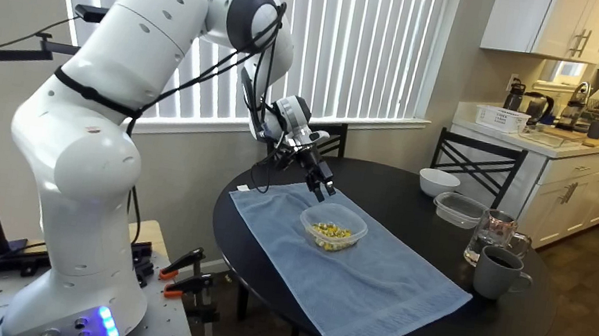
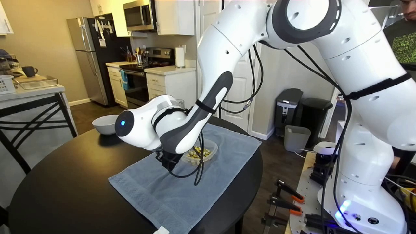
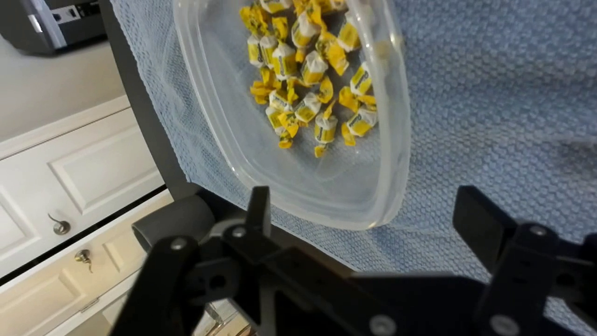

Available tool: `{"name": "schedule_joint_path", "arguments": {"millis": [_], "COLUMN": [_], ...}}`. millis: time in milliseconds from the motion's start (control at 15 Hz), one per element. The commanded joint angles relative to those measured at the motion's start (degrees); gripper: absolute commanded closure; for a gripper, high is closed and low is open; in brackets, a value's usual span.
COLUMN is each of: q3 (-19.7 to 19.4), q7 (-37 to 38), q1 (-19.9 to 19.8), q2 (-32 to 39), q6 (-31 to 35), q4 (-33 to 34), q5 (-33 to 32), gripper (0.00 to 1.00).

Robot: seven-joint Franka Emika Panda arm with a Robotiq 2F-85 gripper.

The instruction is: Pour the contents from the bowl onto the blue towel

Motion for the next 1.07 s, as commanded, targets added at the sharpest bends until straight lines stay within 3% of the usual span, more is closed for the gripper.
{"name": "schedule_joint_path", "arguments": {"millis": [0,533,1000], "q3": [-1.8,-2.2,-2.5], "q7": [-2.5,-9.1,-9.9], "q1": [2.1,5.2,4.8], "q2": [0.3,3.2,4.4], "q6": [-3.1,-12.5,-11.1], "q4": [-0.3,0.4,-0.6], "q5": [1.5,0.1,-0.3], "gripper": [0.0,0.0,0.0]}}
